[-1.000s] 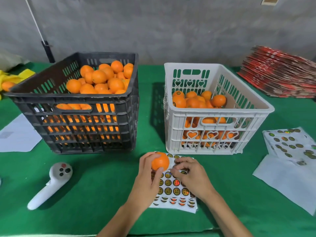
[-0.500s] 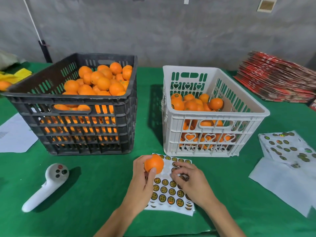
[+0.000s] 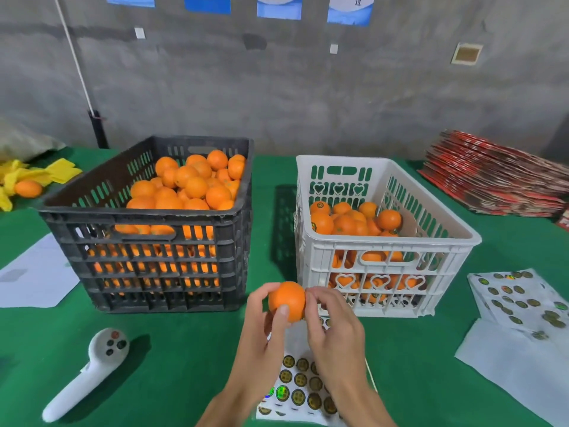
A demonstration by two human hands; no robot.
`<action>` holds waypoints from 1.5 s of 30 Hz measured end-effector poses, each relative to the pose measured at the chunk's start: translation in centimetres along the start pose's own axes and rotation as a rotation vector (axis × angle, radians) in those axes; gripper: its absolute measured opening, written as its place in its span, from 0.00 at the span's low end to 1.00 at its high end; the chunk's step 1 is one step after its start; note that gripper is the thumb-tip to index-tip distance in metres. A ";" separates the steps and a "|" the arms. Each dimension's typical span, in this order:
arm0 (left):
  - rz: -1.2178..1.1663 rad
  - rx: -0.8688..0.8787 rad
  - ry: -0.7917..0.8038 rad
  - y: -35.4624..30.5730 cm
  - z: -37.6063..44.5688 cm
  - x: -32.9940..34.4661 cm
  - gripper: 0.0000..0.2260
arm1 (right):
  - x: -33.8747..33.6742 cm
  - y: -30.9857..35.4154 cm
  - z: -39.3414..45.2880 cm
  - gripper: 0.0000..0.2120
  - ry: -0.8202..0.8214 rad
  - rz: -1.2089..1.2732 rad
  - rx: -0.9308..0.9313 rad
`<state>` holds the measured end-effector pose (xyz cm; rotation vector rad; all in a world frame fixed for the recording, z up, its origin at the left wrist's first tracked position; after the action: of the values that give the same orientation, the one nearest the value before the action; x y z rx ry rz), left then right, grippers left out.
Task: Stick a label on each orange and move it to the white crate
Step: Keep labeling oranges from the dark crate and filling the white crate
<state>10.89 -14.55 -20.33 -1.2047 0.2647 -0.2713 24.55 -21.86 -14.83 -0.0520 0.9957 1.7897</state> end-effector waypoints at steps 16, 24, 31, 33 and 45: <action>-0.027 0.176 0.069 -12.5 13.9 5.4 0.15 | -4.4 2.3 14.0 0.27 -0.018 -0.110 -0.084; 0.255 0.128 0.171 -12.4 15.5 2.0 0.21 | -5.4 -2.6 15.1 0.19 -0.026 -0.359 -0.054; 0.638 0.339 -0.166 -16.3 18.6 -10.9 0.06 | -4.3 -1.0 15.9 0.19 -0.100 -0.387 -0.168; 0.761 0.282 -0.199 -16.1 20.4 -14.4 0.05 | -3.2 0.7 16.1 0.19 -0.087 -0.347 -0.224; 1.096 -0.768 0.533 -3.8 21.8 -18.4 0.29 | 3.1 6.2 15.1 0.18 0.025 -0.157 -0.396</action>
<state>0.86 9.70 -8.41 -1.5241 1.5310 0.5352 24.27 -10.51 -2.70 -0.3890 0.6229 1.8177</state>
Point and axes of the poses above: each hand's wrist, its own z-axis towards the middle knuckle, its own x-axis out of the palm, y = z × x, the point moved 10 cm from there along z, towards the middle knuckle, and after that the axes turned 1 degree about -z, right-handed, at the moved point
